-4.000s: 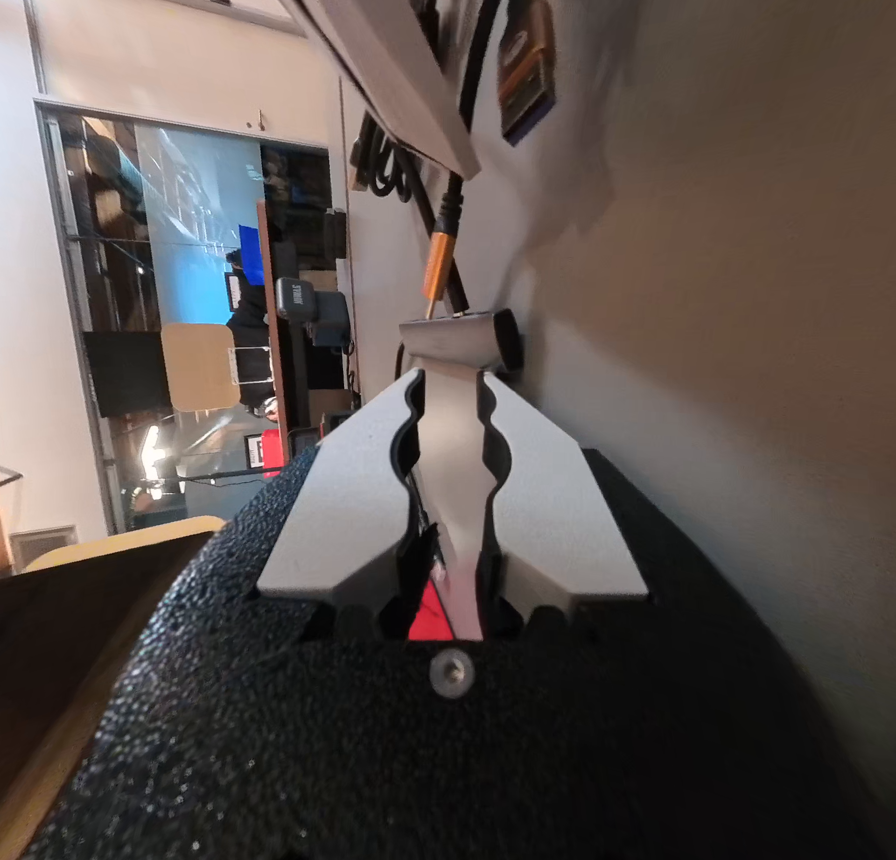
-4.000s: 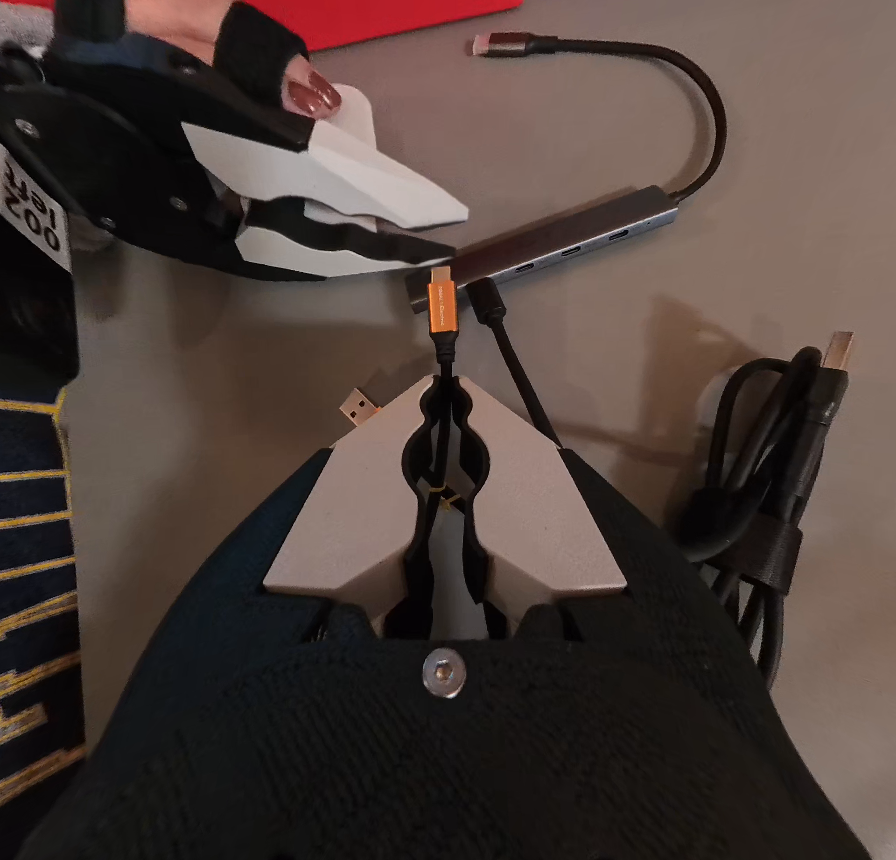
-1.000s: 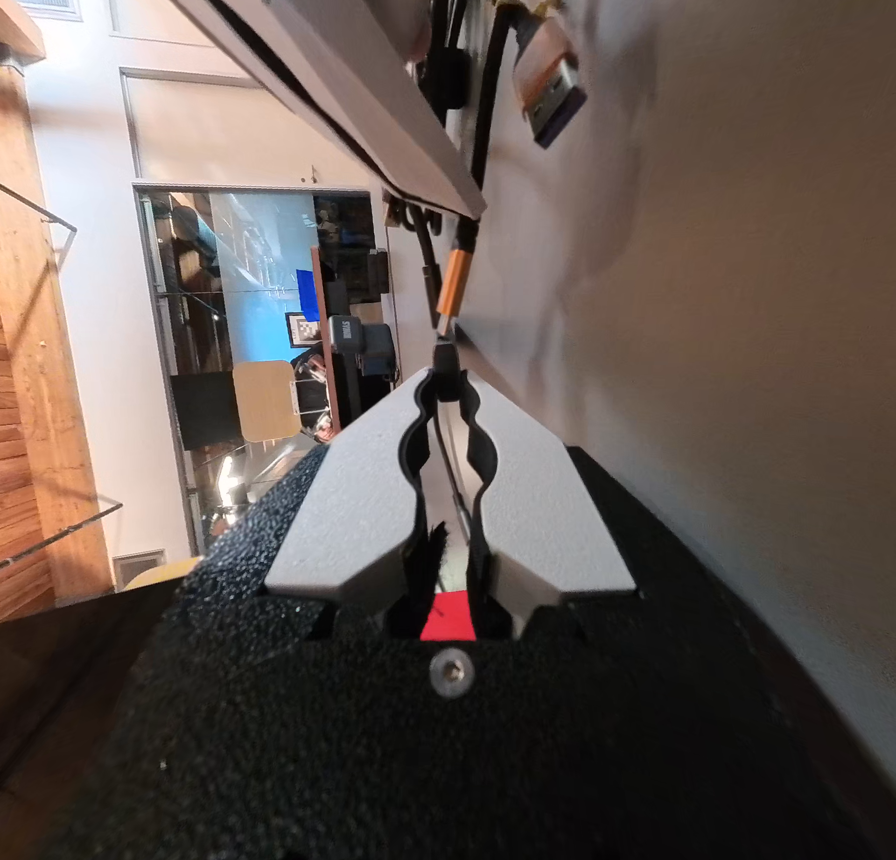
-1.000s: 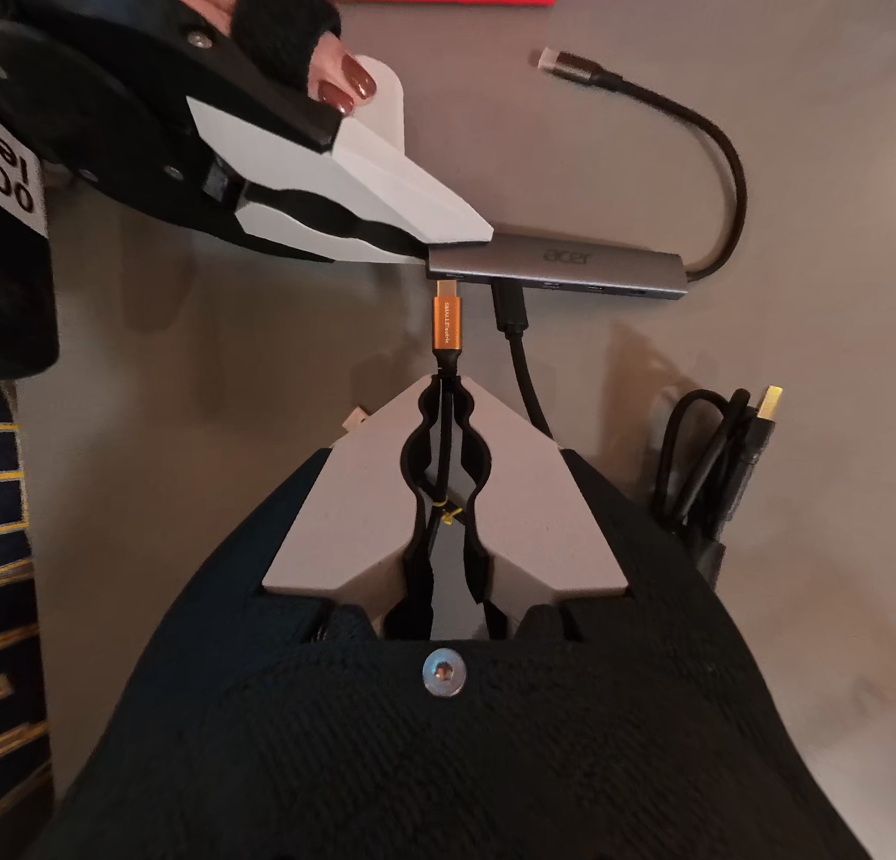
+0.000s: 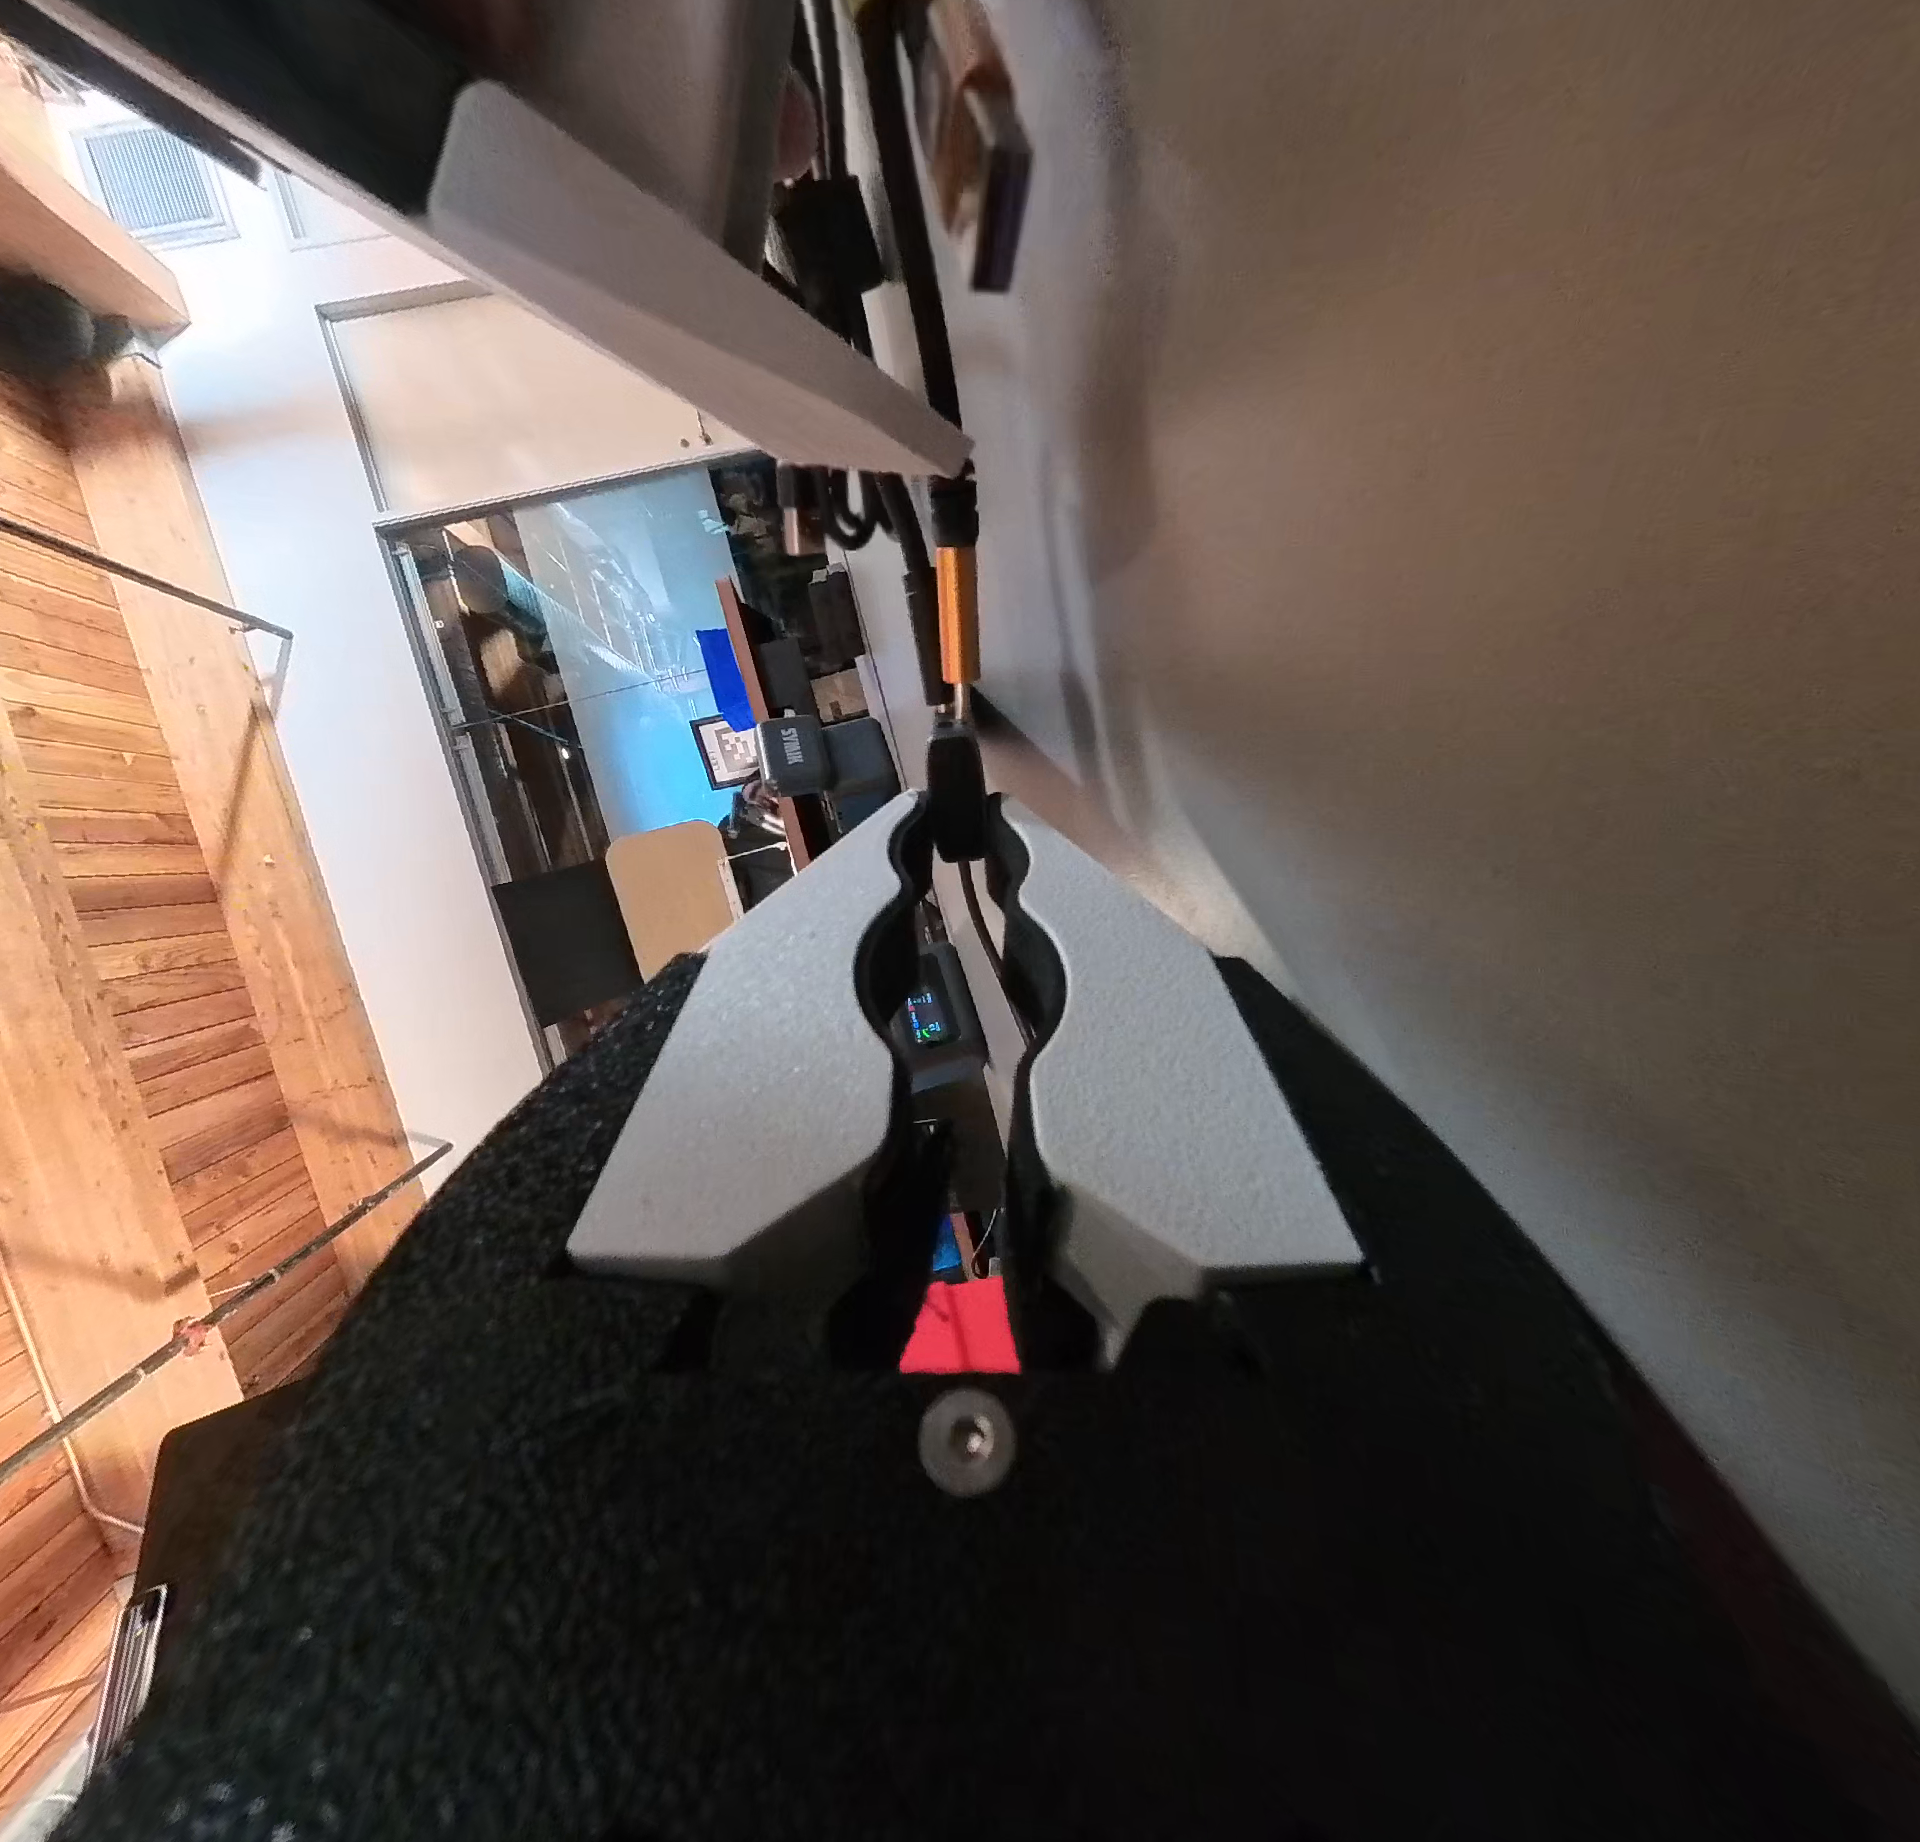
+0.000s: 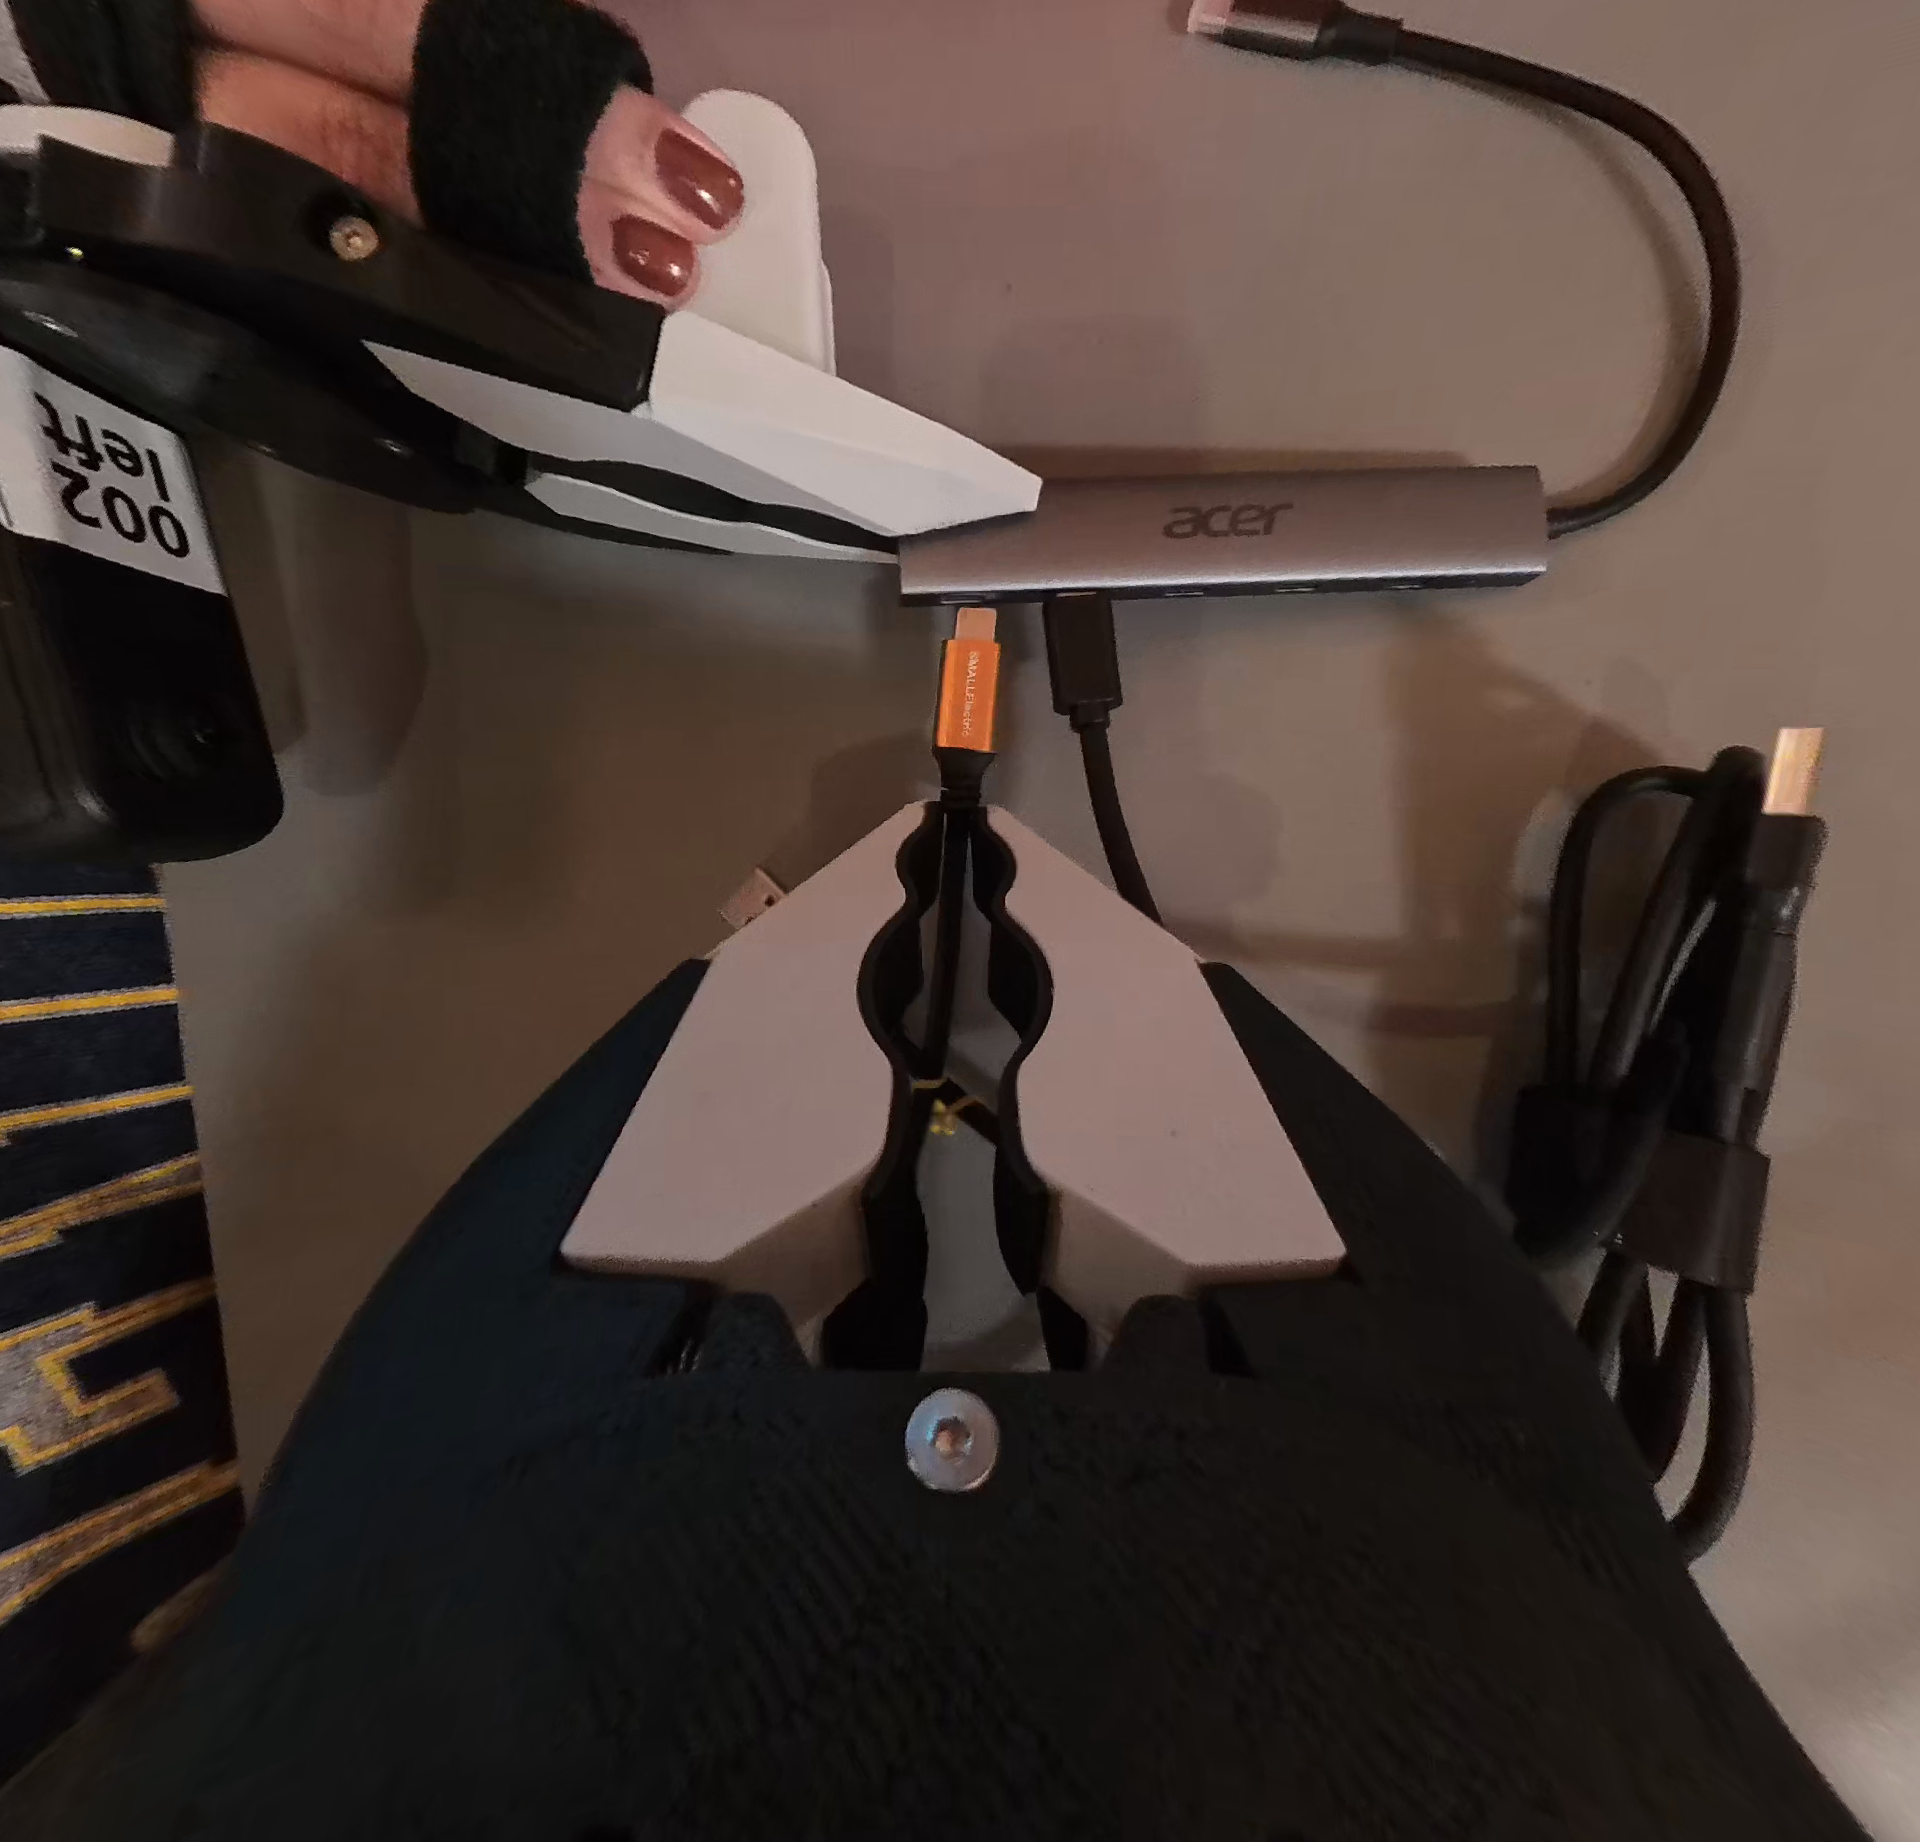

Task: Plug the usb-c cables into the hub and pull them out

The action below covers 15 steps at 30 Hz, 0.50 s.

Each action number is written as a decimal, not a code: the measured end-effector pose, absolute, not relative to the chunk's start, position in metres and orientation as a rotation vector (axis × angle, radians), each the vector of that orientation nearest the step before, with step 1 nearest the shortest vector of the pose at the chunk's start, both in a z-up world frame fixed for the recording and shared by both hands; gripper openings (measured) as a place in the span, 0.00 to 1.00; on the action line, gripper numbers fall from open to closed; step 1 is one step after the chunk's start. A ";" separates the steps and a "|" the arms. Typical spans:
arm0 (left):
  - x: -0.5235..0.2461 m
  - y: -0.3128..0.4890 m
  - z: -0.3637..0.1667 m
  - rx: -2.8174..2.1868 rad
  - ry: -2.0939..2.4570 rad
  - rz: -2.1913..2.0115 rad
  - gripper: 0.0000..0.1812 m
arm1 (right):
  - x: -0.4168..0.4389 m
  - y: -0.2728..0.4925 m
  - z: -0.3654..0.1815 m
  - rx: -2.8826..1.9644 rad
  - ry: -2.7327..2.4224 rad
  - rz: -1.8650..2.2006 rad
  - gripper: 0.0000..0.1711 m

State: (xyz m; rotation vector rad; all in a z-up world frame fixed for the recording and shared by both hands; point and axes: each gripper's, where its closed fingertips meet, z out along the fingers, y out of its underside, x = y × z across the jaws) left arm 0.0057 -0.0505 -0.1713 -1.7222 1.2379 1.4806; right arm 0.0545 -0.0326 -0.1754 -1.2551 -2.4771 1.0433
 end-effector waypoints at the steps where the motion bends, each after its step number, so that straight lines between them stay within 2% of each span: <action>1: 0.006 -0.051 -0.171 -1.722 1.237 1.480 0.04 | 0.055 -0.033 -0.175 -1.254 -2.481 1.050 0.02; 15: 0.008 -0.050 -0.172 -1.716 1.240 1.470 0.04 | 0.057 -0.036 -0.172 -1.204 -2.494 1.065 0.02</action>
